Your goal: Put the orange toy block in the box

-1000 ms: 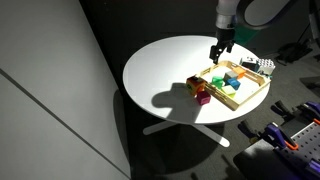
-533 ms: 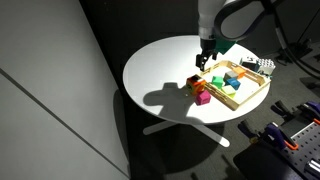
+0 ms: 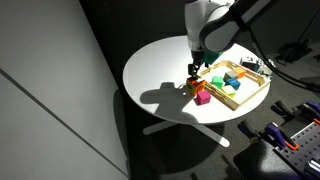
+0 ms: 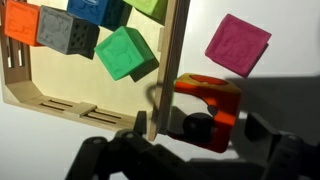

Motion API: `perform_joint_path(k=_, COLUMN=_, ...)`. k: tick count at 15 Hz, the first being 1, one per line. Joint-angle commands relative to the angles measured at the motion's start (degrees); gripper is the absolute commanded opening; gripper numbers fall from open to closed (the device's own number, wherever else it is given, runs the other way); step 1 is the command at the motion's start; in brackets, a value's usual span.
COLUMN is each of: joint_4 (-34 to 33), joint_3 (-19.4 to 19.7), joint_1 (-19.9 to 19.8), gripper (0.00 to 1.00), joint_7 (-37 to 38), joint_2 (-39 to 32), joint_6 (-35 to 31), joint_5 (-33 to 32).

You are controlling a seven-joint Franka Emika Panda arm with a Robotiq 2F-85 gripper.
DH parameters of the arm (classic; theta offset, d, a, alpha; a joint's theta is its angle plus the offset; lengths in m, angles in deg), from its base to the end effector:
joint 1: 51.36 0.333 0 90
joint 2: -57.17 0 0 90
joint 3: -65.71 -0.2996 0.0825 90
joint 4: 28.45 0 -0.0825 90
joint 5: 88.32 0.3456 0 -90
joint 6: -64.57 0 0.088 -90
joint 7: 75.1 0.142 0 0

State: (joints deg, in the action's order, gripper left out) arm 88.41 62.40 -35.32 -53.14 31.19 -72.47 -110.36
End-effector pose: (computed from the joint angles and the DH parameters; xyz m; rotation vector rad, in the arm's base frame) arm 0.5276 0.1728 0.1920 2.8786 0.3553 -0.0168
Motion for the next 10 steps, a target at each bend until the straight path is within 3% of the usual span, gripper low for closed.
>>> perform_joint_path(k=1, joint_4=-4.5, joint_3=1.7, joint_1=2.7, gripper=1.0, joint_7=2.1, joint_2=-3.7, joint_6=2.8, joint_5=-0.3)
perform_joint_path(k=10, joint_4=-8.3, joint_3=4.9, joint_1=6.6, gripper=1.0, joint_7=4.5, joint_2=-9.3, joint_6=4.9, joint_5=-1.7)
